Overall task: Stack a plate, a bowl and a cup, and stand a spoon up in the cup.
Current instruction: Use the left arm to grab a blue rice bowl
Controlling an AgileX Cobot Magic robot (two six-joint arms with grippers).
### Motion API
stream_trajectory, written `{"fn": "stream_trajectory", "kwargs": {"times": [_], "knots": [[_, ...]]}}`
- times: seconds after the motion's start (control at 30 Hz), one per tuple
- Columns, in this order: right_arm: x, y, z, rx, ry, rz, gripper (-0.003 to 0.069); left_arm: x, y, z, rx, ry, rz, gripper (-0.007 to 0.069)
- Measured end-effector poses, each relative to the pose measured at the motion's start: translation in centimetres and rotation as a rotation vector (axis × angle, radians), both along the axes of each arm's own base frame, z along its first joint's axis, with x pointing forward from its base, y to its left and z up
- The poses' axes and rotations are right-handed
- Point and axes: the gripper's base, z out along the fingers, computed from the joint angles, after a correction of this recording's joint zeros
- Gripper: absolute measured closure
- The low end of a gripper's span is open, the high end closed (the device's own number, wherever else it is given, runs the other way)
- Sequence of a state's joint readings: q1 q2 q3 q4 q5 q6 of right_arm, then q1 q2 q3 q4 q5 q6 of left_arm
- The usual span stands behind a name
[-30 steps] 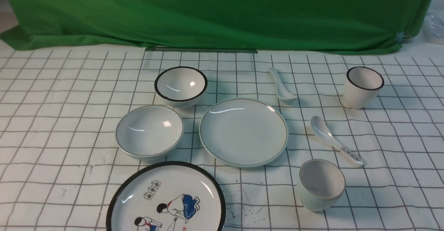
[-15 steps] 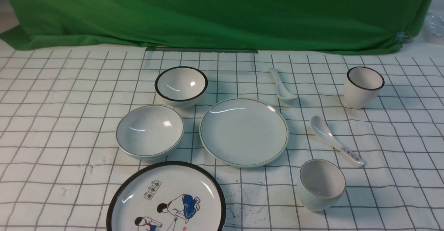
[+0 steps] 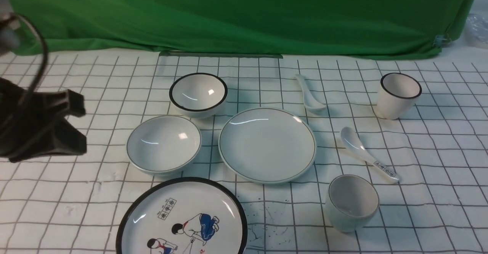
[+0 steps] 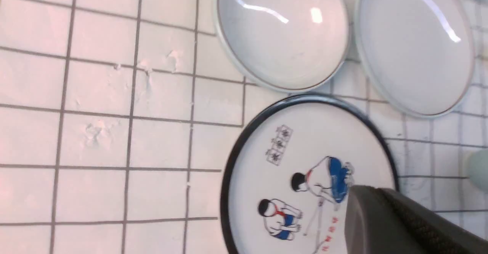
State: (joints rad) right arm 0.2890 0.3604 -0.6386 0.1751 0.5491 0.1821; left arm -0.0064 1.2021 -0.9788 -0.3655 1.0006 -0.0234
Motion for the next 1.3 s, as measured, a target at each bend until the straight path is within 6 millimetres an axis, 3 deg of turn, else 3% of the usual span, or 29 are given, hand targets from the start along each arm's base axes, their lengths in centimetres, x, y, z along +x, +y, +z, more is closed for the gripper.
{"fn": "stream_trajectory", "kwargs": {"times": [0.1, 0.17, 0.3, 0.43, 0.6, 0.77, 0.93, 1.13, 1.2, 1.3], "knots": [[1.4, 0.9, 0.8, -0.125, 0.142, 0.094, 0.0608, 2.1, -0.5, -1.7, 0.037, 0.072, -0.032, 0.0625], [3.9, 2.3, 1.0, -0.254, 0.288, 0.191, 0.0606, 4.5, -2.2, -3.3, 0.064, 0.133, -0.083, 0.0626], [6.4, 3.5, 0.4, -0.323, 0.376, 0.236, 0.0583, 6.8, -4.2, -4.0, 0.118, 0.113, -0.134, 0.0626], [8.1, 4.2, -0.8, -0.365, 0.457, 0.258, 0.054, 8.7, -4.7, -4.0, 0.182, 0.087, -0.139, 0.0617], [9.7, 4.9, -2.2, -0.388, 0.536, 0.265, 0.0424, 11.4, -4.5, -4.9, 0.262, 0.013, -0.127, 0.0465], [10.0, 5.2, -2.1, -0.358, 0.52, 0.265, 0.0406, 13.4, -4.8, -7.0, 0.259, -0.031, -0.097, 0.0242], [10.0, 5.2, -2.0, -0.346, 0.513, 0.265, 0.0406, 14.7, -4.7, -10.4, 0.262, 0.043, -0.008, 0.0146], [10.0, 5.3, -2.0, -0.342, 0.513, 0.266, 0.0406, 15.3, -4.8, -13.9, 0.273, 0.133, 0.01, 0.0178], [10.0, 5.3, -2.0, -0.336, 0.514, 0.267, 0.0406, 15.4, -4.8, -14.5, 0.275, 0.152, 0.012, 0.0224], [10.0, 5.3, -2.0, -0.332, 0.515, 0.269, 0.0406, 15.5, -4.8, -14.7, 0.275, 0.158, 0.012, 0.0386]]}}
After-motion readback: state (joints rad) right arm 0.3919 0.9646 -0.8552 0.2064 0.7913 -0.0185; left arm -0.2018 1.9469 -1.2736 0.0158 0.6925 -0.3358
